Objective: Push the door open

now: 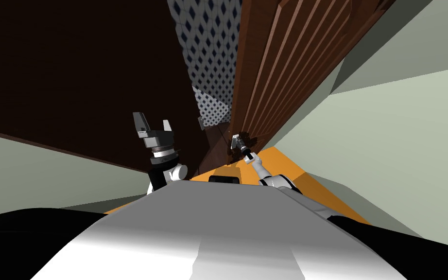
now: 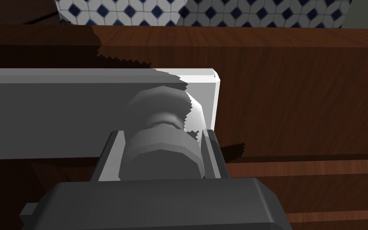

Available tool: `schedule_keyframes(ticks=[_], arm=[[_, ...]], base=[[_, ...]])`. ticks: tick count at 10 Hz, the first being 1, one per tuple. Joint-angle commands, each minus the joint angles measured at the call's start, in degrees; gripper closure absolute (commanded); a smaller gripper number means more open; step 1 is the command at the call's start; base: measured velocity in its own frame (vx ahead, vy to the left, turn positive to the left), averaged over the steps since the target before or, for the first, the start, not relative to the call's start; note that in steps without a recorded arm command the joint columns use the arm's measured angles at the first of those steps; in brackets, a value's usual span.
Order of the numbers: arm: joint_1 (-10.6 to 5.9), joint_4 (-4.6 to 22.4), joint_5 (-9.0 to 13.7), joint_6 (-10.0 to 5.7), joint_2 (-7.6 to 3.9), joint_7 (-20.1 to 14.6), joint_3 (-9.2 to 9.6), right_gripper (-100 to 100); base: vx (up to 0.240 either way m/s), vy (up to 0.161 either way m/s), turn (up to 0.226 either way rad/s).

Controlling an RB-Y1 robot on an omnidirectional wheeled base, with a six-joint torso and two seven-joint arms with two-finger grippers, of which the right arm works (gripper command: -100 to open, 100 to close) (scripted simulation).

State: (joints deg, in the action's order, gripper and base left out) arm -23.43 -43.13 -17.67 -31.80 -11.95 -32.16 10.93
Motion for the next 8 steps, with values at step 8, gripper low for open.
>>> schedule_keyframes(ticks=[8], arm=[[-1.79,2.3,4.8,-0.22,1.59,8.0,-4.36,100]], base=[[0.067,0.015,0.015]])
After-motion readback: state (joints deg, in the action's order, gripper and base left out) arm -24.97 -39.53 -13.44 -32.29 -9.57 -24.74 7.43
